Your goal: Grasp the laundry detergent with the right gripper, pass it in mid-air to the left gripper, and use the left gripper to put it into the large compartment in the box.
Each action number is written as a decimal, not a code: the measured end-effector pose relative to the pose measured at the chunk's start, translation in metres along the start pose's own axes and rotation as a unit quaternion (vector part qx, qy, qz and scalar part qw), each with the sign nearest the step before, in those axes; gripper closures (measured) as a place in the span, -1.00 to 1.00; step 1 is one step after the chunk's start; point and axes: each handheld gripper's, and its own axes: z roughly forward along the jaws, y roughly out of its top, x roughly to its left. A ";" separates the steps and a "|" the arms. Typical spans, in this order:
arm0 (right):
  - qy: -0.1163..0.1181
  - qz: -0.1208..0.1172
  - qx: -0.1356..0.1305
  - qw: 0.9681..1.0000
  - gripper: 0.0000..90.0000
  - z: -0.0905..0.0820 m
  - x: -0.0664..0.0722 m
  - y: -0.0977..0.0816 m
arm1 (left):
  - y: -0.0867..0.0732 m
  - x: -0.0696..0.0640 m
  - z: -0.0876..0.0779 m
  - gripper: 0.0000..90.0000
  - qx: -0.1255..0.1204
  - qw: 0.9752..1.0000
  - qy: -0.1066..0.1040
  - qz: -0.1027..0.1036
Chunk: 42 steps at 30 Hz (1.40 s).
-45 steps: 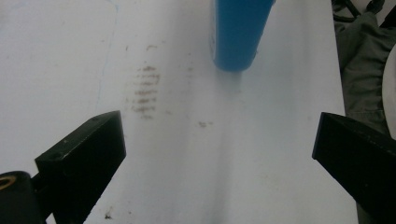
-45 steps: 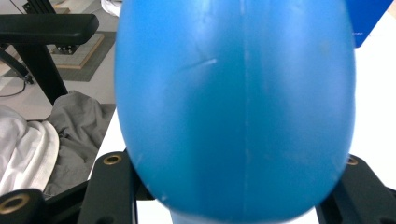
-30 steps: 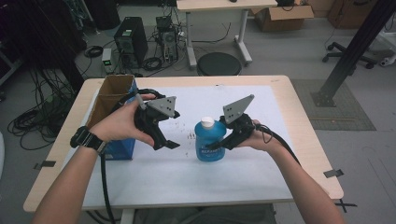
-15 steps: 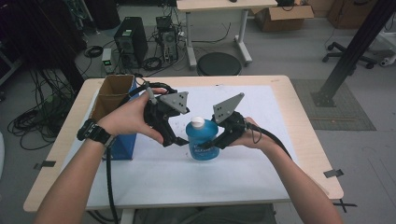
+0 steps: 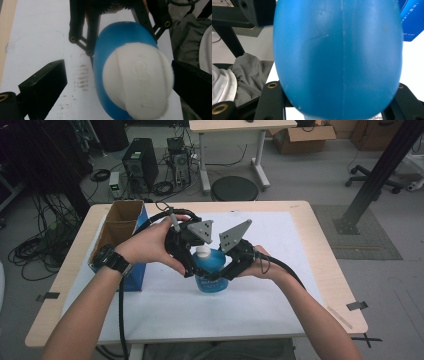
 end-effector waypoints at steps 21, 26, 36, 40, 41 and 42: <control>-0.006 -0.002 0.006 1.000 -0.03 -0.001 0.000 0.002 | 0.004 0.001 0.008 -0.66 0.030 1.000 -0.001 0.002; -0.009 -0.001 0.008 1.000 -0.03 -0.001 0.000 0.001 | 0.005 0.001 0.009 -0.57 0.034 0.999 -0.004 0.004; -0.012 -0.003 0.012 1.000 -0.03 -0.001 0.000 0.001 | 0.005 0.001 0.009 -0.42 0.039 0.999 -0.006 0.005; -0.015 -0.003 0.014 1.000 -0.03 -0.002 0.000 0.001 | 0.006 0.001 0.010 -0.36 0.041 0.999 -0.010 0.004; -0.015 -0.003 0.014 1.000 -0.03 -0.002 0.000 0.001 | 0.007 0.002 0.010 -0.36 0.044 0.999 -0.010 0.005; -0.016 -0.003 0.014 1.000 -0.03 -0.002 0.000 0.001 | 0.007 0.002 0.010 -0.35 0.045 0.999 -0.011 0.006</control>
